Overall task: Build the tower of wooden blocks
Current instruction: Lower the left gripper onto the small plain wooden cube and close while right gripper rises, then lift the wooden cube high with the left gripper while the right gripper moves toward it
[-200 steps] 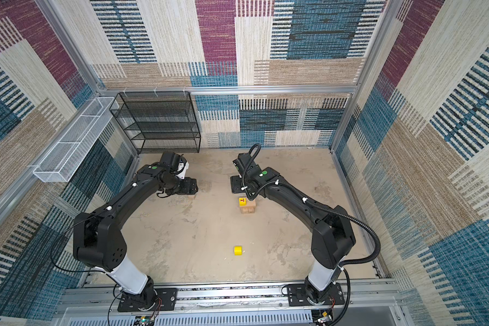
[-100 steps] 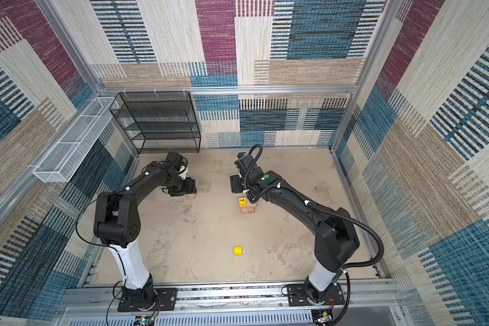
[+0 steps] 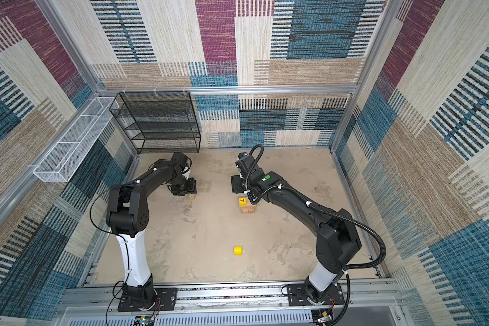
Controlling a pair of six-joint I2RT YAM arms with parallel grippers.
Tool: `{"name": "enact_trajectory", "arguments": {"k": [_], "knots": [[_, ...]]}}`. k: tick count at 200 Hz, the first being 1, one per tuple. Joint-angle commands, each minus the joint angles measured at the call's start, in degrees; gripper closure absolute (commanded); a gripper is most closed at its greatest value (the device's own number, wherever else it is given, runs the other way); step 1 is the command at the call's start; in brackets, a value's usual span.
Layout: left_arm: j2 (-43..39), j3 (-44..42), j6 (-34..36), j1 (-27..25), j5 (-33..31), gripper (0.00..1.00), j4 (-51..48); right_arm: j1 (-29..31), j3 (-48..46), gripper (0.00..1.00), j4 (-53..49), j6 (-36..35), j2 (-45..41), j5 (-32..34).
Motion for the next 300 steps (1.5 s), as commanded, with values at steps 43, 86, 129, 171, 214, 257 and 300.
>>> {"name": "enact_trajectory", "arguments": {"k": [43, 86, 129, 171, 214, 257, 300], "knots": [[2.00, 0.49, 3.11, -0.74, -0.03, 0.49, -1.06, 0.06, -0.15, 0.37, 1.32, 0.71, -0.27, -0.58], [2.13, 0.49, 3.86, -1.82, -1.17, 0.55, -1.54, 0.05, -0.83, 0.37, 1.11, 1.11, -0.61, -0.49], [2.33, 1.34, 3.60, -2.09, -4.14, 0.72, -3.23, 0.06, -1.66, 0.37, 0.76, 1.82, -1.82, 0.04], [1.45, 1.89, 3.77, -2.09, -3.70, 0.84, -3.81, 0.05, -1.61, 0.37, 0.45, 1.66, -2.77, 0.59], [-3.57, 2.61, 4.53, -2.08, 0.77, 0.99, -3.34, 0.06, -2.11, 0.38, 3.11, 0.31, -5.61, 1.18], [-23.60, -6.89, 3.42, -2.09, 27.26, 1.00, 14.27, 0.05, -12.18, 0.39, 22.13, -7.57, -19.67, -6.03], [-37.10, -19.28, -4.00, -2.15, 53.35, 1.00, 39.35, 0.06, -19.66, 0.32, 38.40, -14.85, -30.63, -21.35]]}}
